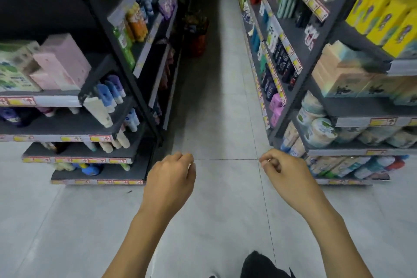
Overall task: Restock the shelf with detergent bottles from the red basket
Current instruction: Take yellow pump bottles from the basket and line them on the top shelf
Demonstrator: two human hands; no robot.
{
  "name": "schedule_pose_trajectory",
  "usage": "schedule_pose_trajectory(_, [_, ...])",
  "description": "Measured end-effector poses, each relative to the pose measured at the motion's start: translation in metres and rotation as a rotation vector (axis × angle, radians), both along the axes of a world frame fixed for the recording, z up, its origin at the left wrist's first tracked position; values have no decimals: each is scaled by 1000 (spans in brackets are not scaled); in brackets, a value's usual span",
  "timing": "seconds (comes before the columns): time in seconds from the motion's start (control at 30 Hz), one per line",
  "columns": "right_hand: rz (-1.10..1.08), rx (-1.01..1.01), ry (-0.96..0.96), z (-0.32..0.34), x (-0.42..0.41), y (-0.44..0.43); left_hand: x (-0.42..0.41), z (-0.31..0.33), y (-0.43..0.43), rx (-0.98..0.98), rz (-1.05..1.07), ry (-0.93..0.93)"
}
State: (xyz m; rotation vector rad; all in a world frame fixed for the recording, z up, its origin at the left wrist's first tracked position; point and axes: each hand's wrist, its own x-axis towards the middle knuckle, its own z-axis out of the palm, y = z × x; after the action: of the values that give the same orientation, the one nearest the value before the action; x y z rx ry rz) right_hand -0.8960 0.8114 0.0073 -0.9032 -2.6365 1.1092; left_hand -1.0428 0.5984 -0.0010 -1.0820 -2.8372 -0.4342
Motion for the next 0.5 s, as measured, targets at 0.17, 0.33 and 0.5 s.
schedule_pose_trajectory(0.17, [-31, -11, -50, -23, -60, 68, -71, -18, 74, -42, -77, -13])
schedule_pose_trajectory(0.33, [-2, -37, -76, -47, -131, 153, -141, -27, 161, -137, -143, 24])
schedule_pose_trajectory(0.5, [25, -69, -92, -43, -206, 231, -210, -19, 231, -148, -167, 17])
